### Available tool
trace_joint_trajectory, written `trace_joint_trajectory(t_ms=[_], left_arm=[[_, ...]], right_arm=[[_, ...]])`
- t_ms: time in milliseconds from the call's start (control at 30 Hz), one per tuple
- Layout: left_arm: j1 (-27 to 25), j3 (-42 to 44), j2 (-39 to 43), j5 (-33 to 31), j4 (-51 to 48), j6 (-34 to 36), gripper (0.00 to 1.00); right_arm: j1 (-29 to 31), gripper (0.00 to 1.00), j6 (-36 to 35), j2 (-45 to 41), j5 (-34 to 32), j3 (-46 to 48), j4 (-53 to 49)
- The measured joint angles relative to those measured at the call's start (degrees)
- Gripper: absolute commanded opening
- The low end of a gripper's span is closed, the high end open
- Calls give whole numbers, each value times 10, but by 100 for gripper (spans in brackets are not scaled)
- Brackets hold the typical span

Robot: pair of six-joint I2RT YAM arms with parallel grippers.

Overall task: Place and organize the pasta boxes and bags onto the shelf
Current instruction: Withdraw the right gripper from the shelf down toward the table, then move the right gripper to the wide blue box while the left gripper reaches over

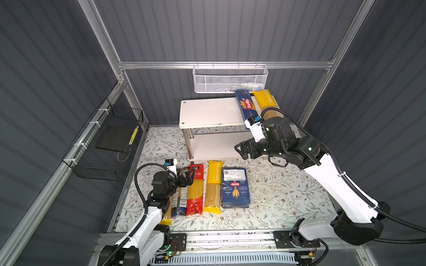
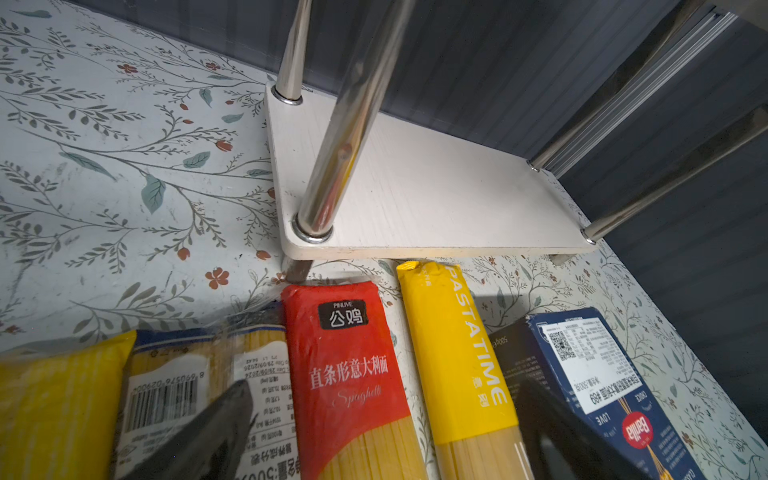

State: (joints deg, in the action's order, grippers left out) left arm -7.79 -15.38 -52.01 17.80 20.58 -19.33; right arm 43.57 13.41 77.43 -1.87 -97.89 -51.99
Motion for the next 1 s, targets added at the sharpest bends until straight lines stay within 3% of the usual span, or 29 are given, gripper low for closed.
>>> trace_joint_trajectory(t_ms=[633, 1000], left_arm=[[-1, 0, -7, 30, 1, -1, 100], [-46, -13, -19, 45, -5, 9, 100]], right_arm=[[32, 95, 133, -165, -23, 354, 76], [90, 98, 196, -157, 68, 429, 110]])
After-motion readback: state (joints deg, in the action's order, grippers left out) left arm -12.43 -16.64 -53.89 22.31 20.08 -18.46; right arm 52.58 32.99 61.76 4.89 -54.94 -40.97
